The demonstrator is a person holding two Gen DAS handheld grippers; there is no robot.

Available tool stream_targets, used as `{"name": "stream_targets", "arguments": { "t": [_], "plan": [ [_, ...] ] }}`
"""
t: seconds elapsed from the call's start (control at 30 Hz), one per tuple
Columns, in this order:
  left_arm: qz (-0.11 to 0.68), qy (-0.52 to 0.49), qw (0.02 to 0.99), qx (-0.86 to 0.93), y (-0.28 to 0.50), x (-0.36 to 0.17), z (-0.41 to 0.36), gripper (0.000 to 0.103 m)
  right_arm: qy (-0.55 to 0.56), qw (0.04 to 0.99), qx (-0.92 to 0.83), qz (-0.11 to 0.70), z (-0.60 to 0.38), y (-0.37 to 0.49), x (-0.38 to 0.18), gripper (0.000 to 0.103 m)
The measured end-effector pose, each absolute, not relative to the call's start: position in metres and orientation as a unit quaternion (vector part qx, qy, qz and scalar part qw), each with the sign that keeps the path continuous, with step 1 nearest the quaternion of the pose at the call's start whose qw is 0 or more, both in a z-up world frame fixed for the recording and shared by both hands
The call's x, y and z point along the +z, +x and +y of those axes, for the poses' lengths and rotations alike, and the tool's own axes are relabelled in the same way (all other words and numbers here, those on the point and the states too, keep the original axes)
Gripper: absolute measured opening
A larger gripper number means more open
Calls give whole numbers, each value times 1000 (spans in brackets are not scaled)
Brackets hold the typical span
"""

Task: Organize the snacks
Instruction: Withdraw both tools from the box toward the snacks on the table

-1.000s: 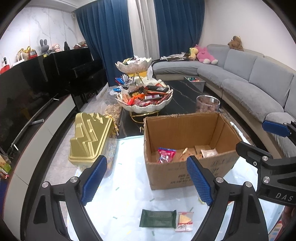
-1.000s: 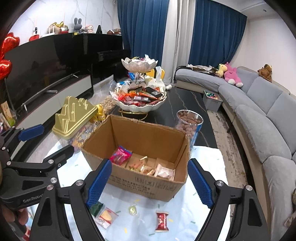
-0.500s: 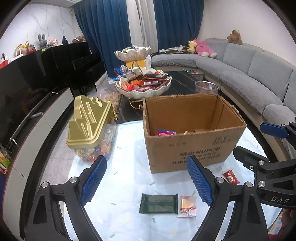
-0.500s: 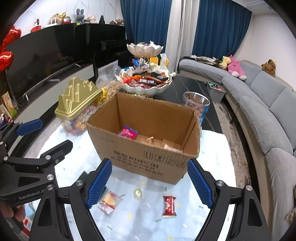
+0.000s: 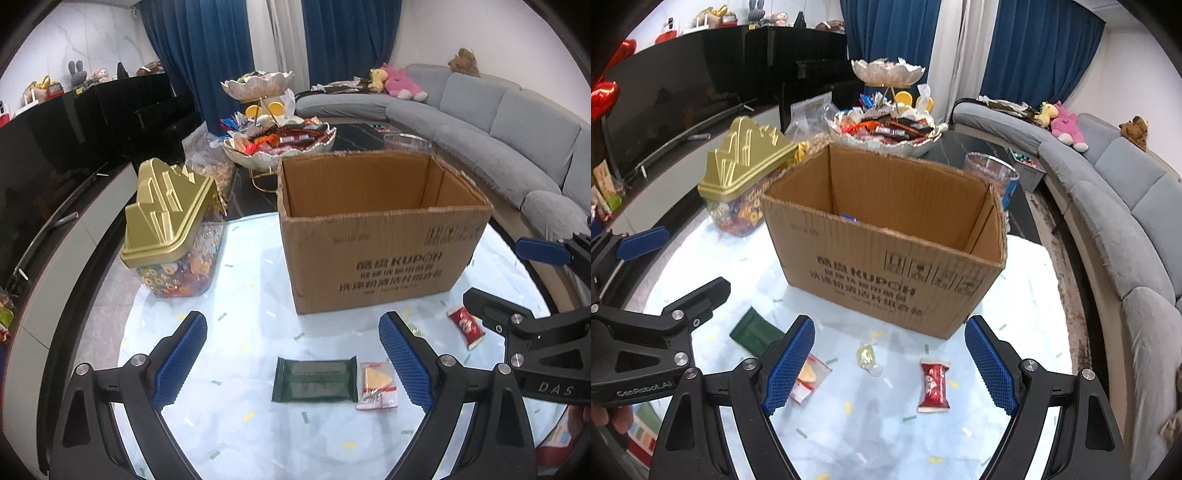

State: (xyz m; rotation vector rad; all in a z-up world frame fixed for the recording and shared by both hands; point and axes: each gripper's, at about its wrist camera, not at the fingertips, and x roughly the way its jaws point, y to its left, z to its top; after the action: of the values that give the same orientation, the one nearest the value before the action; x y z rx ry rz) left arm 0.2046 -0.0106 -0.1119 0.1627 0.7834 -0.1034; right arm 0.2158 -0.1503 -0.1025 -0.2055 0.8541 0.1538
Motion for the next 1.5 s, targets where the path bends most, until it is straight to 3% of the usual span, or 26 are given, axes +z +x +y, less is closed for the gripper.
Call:
{"name": "stream_targets", "arguments": {
  "t": [1.5],
  "plan": [
    [424,75,898,-89,213,-218,-9,99,-111,879,89,455,-144,229,-190,84]
  ]
}}
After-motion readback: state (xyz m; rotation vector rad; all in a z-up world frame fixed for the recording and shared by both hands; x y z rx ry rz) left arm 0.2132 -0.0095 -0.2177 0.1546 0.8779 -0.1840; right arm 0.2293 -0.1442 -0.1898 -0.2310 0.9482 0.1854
